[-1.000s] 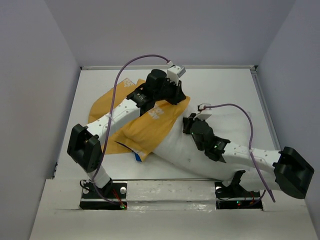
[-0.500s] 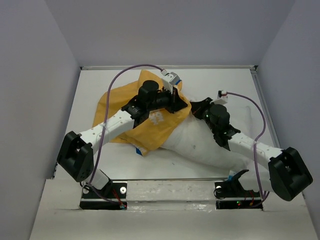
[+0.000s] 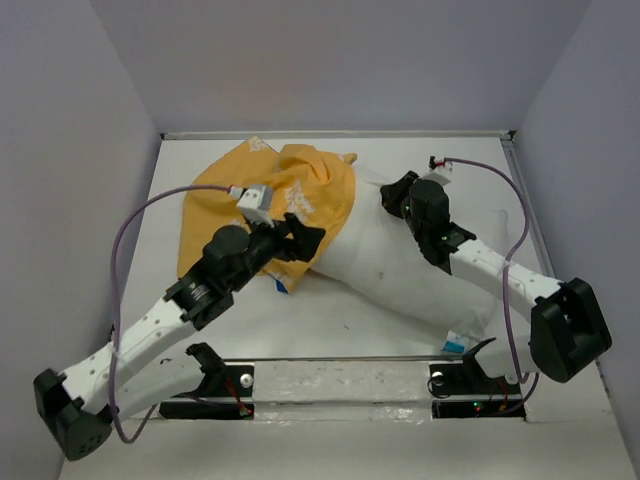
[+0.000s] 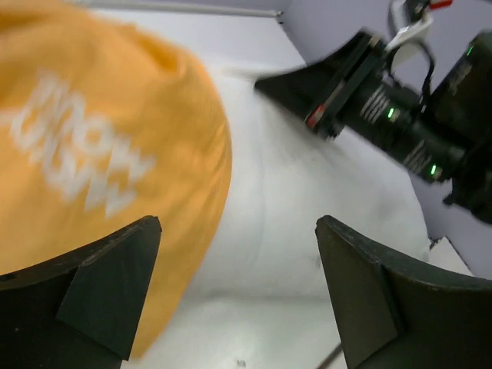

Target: Put the pillow into the pillowcase

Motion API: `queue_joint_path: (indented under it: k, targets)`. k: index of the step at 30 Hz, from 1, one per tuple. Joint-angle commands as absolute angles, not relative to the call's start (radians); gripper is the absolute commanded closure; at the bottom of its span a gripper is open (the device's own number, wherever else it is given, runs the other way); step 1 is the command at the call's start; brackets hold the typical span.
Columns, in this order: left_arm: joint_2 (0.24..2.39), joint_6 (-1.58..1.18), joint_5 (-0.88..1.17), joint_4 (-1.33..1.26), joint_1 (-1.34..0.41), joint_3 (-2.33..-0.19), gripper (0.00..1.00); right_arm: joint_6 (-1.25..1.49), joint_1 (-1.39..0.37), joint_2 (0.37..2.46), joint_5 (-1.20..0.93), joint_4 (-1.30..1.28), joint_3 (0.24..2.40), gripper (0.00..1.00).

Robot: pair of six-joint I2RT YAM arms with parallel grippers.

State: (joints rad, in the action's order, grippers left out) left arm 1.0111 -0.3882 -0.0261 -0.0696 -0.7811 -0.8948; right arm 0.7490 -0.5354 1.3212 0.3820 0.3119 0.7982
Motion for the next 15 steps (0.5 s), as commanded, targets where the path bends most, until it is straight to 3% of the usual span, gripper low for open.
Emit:
queue_joint_path:
  k: [1,2,3,4,8,12,15]
  targets:
    - [0.705,-0.648,-0.280,0.030,-0.784,-0.571,0.08,0.594,-0.503,1.358,0.350,0.232,1.049,0.62]
    - [0.604,-0.740,-0.281,0.072,-0.782,-0.458,0.09,0.560,-0.503,1.350,0.275,0.212,1.066,0.41]
    - [0.560,-0.779,-0.259,0.084,-0.782,-0.407,0.11,0.493,-0.503,1.342,0.243,0.110,1.092,0.37]
    - [0.517,-0.814,-0.255,0.124,-0.784,-0.369,0.18,0.464,-0.503,1.330,0.218,0.053,1.121,0.36]
    - [0.307,-0.936,-0.281,0.216,-0.785,-0.230,0.22,0.338,-0.538,1.215,0.030,-0.131,1.118,0.27]
    - [0.307,-0.995,-0.322,0.177,-0.785,-0.147,0.23,0.250,-0.641,1.146,-0.067,-0.323,1.074,0.25]
    - [0.389,-0.963,-0.363,0.042,-0.784,-0.132,0.19,0.198,-0.813,1.173,0.063,-0.412,1.080,0.21]
